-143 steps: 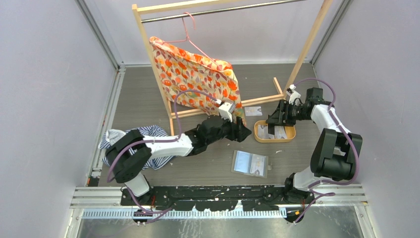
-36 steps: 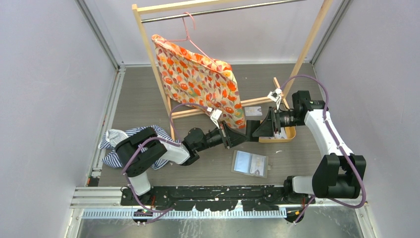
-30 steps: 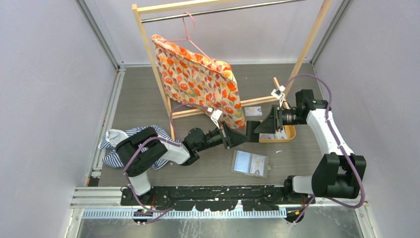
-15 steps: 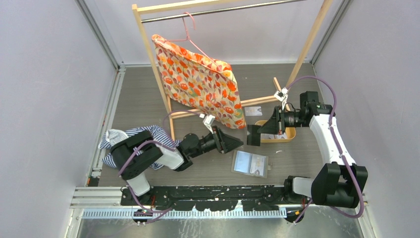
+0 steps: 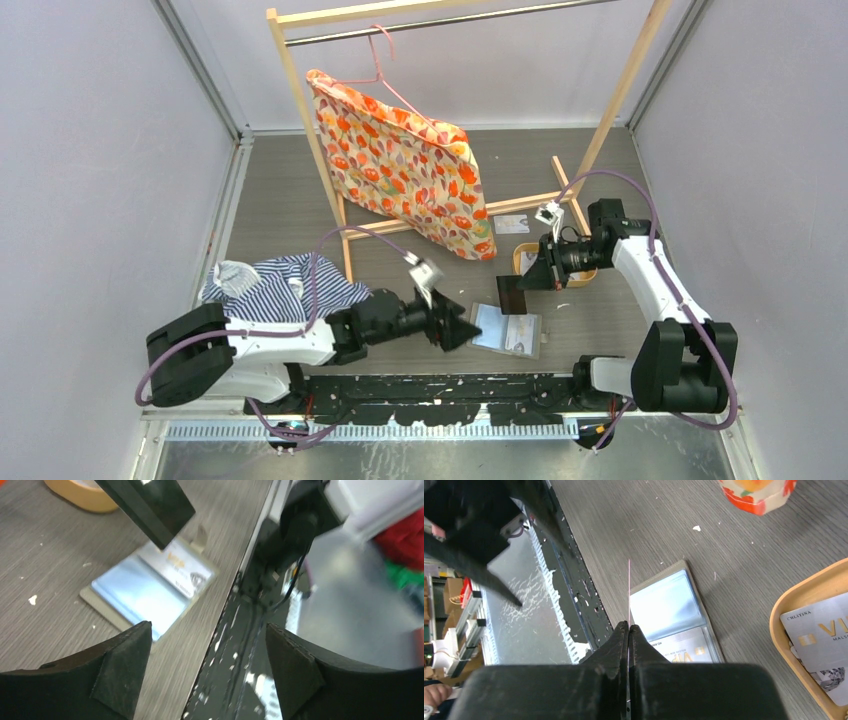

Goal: Put the credit cards into the card holder
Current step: Adjust the credit card.

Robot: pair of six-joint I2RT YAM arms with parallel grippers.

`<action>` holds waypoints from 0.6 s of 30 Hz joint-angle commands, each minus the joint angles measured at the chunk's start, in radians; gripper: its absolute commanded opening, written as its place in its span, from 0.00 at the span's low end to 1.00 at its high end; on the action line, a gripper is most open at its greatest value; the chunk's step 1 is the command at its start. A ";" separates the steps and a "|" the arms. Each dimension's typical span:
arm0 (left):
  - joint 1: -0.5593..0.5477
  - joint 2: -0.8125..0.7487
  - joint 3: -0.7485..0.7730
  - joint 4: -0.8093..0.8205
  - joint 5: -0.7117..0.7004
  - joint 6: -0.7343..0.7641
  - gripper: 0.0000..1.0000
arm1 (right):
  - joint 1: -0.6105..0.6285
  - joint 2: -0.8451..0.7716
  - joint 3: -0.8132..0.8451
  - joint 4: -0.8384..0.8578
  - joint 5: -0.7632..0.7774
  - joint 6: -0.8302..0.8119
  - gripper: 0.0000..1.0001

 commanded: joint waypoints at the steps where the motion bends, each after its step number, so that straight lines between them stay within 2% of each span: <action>1: -0.045 -0.004 -0.036 -0.086 -0.183 0.294 0.94 | 0.000 0.031 0.045 0.035 0.038 0.050 0.01; 2: -0.043 0.002 -0.039 -0.063 -0.213 0.276 0.99 | -0.002 0.034 0.050 0.034 0.044 0.054 0.01; 4: -0.035 0.029 0.008 -0.085 -0.220 0.224 1.00 | -0.009 0.032 0.052 0.037 0.059 0.069 0.01; 7: -0.017 0.104 0.101 -0.210 -0.235 0.016 0.99 | -0.027 0.026 0.044 0.060 0.072 0.104 0.01; 9: -0.013 0.162 0.122 -0.233 -0.230 -0.112 0.96 | -0.031 0.020 0.040 0.070 0.077 0.114 0.01; 12: -0.013 0.217 0.113 -0.178 -0.220 -0.271 0.85 | -0.031 0.022 0.036 0.074 0.086 0.116 0.01; 15: -0.012 0.273 0.117 -0.163 -0.226 -0.374 0.77 | -0.031 0.032 0.040 0.072 0.093 0.114 0.01; 18: -0.011 0.325 0.151 -0.197 -0.227 -0.441 0.72 | -0.031 0.035 0.043 0.066 0.098 0.107 0.01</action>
